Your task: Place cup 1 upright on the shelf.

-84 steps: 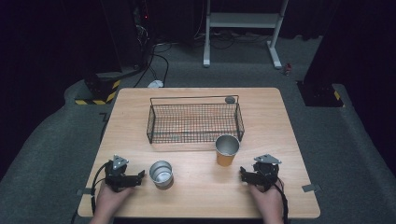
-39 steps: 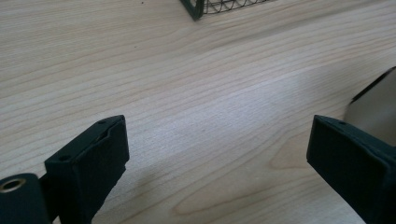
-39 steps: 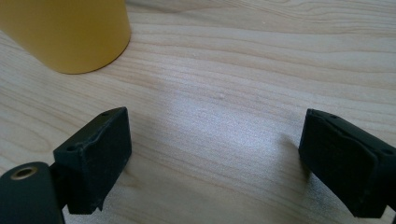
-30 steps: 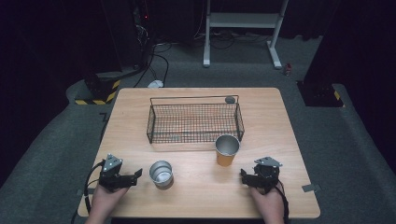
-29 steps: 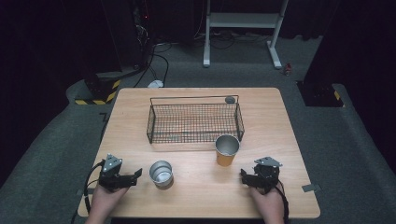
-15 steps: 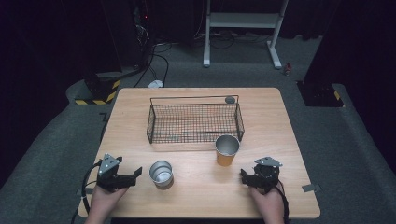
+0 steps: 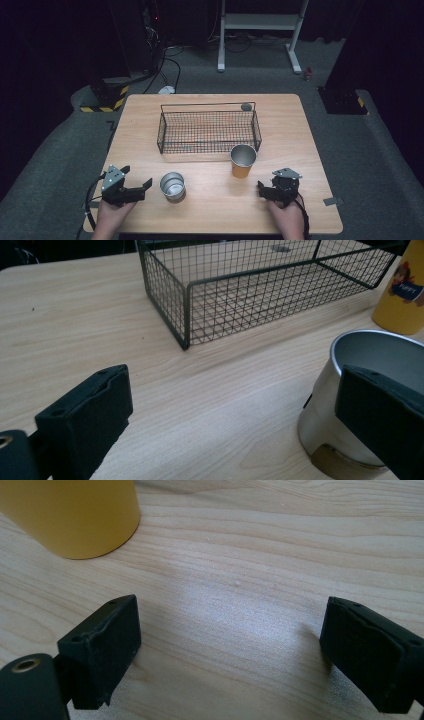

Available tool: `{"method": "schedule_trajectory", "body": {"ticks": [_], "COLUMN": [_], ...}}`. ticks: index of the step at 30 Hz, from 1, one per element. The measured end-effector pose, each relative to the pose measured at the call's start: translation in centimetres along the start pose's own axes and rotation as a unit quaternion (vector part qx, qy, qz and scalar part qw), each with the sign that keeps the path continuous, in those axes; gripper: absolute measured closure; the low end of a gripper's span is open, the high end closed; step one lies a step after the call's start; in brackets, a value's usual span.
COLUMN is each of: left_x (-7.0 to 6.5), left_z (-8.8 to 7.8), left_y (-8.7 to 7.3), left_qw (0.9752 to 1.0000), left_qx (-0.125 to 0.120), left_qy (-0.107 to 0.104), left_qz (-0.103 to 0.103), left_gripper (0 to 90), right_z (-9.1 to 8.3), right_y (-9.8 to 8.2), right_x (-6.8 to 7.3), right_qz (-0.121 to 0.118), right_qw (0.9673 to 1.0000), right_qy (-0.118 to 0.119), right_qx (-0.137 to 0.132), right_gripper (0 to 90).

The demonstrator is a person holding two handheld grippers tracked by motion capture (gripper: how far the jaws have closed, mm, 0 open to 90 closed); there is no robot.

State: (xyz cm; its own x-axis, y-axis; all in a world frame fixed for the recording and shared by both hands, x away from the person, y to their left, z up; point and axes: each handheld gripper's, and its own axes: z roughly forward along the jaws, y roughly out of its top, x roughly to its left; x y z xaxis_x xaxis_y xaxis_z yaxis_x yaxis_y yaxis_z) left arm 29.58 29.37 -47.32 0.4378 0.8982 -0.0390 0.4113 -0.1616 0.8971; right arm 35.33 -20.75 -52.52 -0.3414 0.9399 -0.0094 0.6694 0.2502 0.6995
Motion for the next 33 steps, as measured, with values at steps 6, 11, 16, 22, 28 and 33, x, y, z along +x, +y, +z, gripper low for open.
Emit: {"method": "schedule_trajectory", "body": {"ticks": [6,11,16,22,28,33], "left_x": [-0.7,-1.2,-1.8,-2.7,-3.4,-4.0], "left_z": [-0.3,-0.3,-0.2,0.1,0.3,0.4], "left_y": [0.4,0.6,0.7,0.8,0.8,0.8], "left_qw": [0.9999,0.9998,0.9994,0.9988,0.9982,0.9974], "left_qx": [-0.008,-0.01,-0.01,-0.012,-0.012,-0.016], "left_qy": [-0.011,-0.016,-0.028,-0.041,-0.052,-0.064], "left_qz": [0.007,0.01,0.018,0.023,0.027,0.03], "left_gripper": [0.6,0.1,0.1,0.1,0.1,0.0], "right_z": [0.0,0.0,0.0,0.0,0.0,0.0], "right_y": [0.0,0.0,0.1,0.1,0.1,0.0], "right_x": [0.0,0.0,0.0,0.0,0.0,0.0], "right_qz": [-0.003,-0.002,-0.003,-0.003,-0.003,-0.002], "right_qw": [1.0,1.0,1.0,1.0,1.0,1.0], "right_qy": [0.001,0.001,0.001,0.001,0.001,0.001], "right_qx": [-0.001,-0.001,-0.001,-0.001,-0.001,-0.001], "right_gripper": [9.6,9.7,9.7,9.7,9.7,9.8]}}
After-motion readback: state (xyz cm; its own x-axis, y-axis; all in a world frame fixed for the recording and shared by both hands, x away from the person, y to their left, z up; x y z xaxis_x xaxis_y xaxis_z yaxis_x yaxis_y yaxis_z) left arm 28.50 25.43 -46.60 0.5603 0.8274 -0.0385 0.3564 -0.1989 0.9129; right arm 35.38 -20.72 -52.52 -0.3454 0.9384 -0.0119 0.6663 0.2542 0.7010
